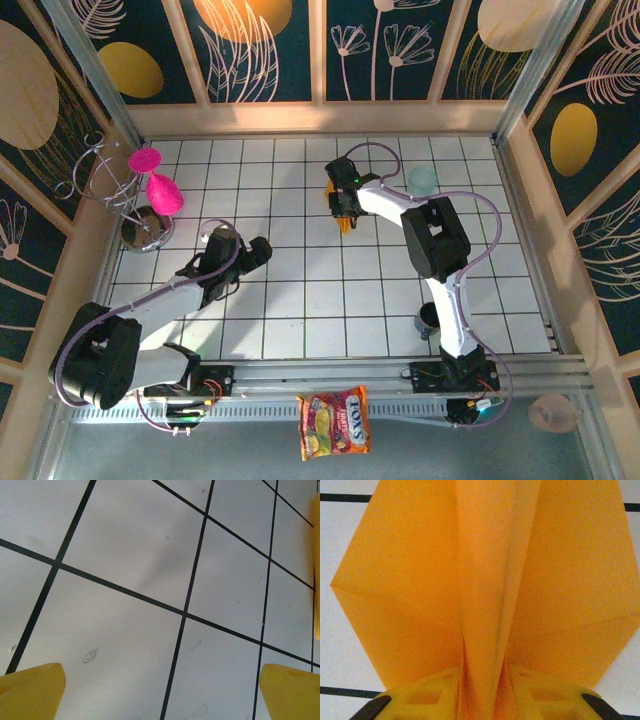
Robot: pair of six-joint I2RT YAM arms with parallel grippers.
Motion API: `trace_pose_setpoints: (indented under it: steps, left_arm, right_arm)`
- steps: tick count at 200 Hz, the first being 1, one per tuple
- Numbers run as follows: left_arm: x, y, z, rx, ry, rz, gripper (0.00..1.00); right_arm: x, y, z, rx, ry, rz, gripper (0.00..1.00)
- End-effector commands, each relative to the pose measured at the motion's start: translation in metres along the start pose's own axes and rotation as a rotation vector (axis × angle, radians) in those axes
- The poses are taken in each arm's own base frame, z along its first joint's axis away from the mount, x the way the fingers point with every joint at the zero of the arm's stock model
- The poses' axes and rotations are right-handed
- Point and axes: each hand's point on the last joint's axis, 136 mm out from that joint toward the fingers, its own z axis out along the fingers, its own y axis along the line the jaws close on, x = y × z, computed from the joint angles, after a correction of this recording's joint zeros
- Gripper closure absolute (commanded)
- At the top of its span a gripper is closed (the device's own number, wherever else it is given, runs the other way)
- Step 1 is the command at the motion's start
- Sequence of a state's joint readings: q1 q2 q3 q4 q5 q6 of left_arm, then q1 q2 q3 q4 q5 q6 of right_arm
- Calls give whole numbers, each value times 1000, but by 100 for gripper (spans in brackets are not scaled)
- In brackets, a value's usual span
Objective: Fold a paper plane with a square sheet of paper (pick it up from the middle)
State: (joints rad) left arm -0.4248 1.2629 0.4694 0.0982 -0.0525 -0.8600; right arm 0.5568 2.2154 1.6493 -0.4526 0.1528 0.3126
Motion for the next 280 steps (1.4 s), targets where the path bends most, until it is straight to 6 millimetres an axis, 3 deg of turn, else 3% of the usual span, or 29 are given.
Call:
trace_pose_setpoints:
  steps: [1, 87, 117, 149, 172, 206, 225, 264, 267, 280]
  left_arm:
    - [-2, -8, 1, 18, 5, 16, 1]
    - [-2, -8, 0, 17, 6, 20, 1]
    - [-6, -9, -1, 16, -3, 24, 1]
    - [-10, -13, -4, 20, -14, 28, 1]
    - [-20, -20, -8, 23, -39, 38, 1]
    - [-51, -36, -26, 21, -134, 76, 1]
    - [-71, -42, -40, 15, -216, 101, 1]
    - [-116, -35, -85, -46, -483, 122, 1]
    - [-120, -34, -89, -50, -510, 122, 1]
    - [-133, -27, -107, -74, -621, 130, 1]
  right_arm:
    - [4, -8, 12, 42, 9, 19, 70]
    - [31, -17, 40, 78, 51, 20, 60]
    - [24, -18, 39, 81, 24, -1, 58]
    - [6, -10, 24, 51, -15, 0, 58]
    - [-19, 1, -5, -3, -71, 18, 58]
    - [-66, 9, -84, -80, -228, 54, 55]
    - [-78, 3, -124, -88, -310, 75, 52]
    - [-75, -41, -204, -19, -528, 164, 41]
    - [-75, -58, -206, 12, -548, 189, 40]
    - [-65, -89, -227, 75, -637, 240, 33]
